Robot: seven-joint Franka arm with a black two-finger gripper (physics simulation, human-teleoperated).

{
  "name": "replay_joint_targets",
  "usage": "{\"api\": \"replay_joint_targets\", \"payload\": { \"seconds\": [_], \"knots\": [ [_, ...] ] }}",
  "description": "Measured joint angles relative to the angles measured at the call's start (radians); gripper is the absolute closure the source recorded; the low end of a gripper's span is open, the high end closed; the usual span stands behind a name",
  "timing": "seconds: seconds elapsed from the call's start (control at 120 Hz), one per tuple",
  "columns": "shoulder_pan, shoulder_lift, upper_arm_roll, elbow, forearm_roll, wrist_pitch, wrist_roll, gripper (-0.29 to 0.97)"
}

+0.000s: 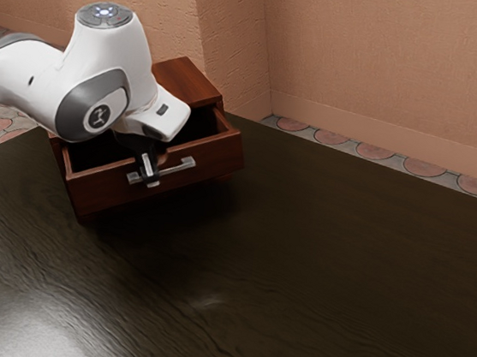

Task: Pull the drawer handle with one arm to open the drawer

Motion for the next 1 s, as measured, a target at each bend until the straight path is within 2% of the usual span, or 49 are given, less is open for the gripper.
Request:
{"api": "replay_joint_targets", "payload": {
  "seconds": [0.567,0.692,0.892,1.0],
  "knots": [
    [0.033,-0.017,-0.019,-0.021,-0.019,0.007,-0.003,0.65],
    [0.054,-0.034,-0.054,-0.032,-0.027,0.007,-0.004,0.65],
    [-0.009,-0.055,-0.064,-0.054,-0.039,0.006,-0.005,0.65],
    [-0.040,-0.137,-0.064,-0.093,-0.044,0.002,-0.005,0.65]
  ]
}}
